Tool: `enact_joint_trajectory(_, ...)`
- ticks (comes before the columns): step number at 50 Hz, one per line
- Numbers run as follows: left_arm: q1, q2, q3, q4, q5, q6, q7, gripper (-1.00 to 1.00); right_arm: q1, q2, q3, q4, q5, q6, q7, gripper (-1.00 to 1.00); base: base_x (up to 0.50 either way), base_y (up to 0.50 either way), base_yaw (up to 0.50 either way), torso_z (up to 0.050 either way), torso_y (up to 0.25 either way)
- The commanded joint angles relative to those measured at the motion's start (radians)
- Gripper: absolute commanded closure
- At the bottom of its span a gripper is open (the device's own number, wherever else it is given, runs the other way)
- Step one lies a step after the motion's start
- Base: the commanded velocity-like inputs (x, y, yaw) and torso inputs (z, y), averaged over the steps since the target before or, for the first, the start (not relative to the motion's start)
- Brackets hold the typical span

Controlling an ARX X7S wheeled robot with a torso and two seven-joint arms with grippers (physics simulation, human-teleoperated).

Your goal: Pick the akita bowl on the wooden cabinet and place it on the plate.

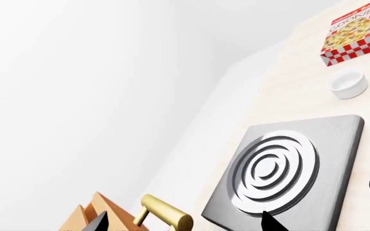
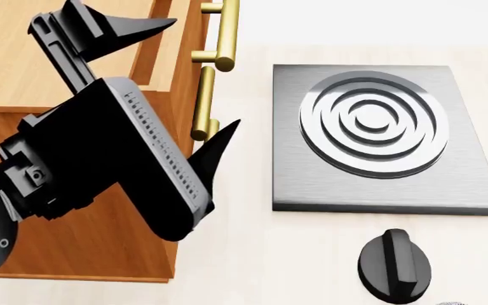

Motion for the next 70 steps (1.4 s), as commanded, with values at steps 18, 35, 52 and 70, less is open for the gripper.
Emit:
enact_joint_trajectory(18, 0.007, -0.020, -0.010, 0.014, -0.008, 0.000, -0.010, -1.00, 0.016, 0.056, 0.024, -0.203, 0.066, 0.070, 0.041, -1.00, 0.00, 0.00, 0.00, 0.000, 0.000)
enact_joint_trajectory(35, -0.002, -0.016, -0.023, 0.020, -0.020, -0.004, -0.013, -1.00, 0.028, 0.078, 0.017, -0.284, 0.069, 0.086, 0.054, -1.00, 0.00, 0.00, 0.00, 0.000, 0.000)
enact_joint_trajectory(52, -0.011, -0.013, -0.035, 0.028, -0.032, -0.008, -0.016, -1.00, 0.068, 0.144, 0.010, -0.469, 0.105, 0.150, 0.101, -1.00, 0.00, 0.00, 0.00, 0.000, 0.000)
enact_joint_trajectory(70, -0.011, -0.014, -0.035, 0.030, -0.033, -0.008, -0.018, -1.00, 0.143, 0.208, -0.023, -0.619, 0.130, 0.218, 0.146, -1.00, 0.00, 0.00, 0.00, 0.000, 0.000)
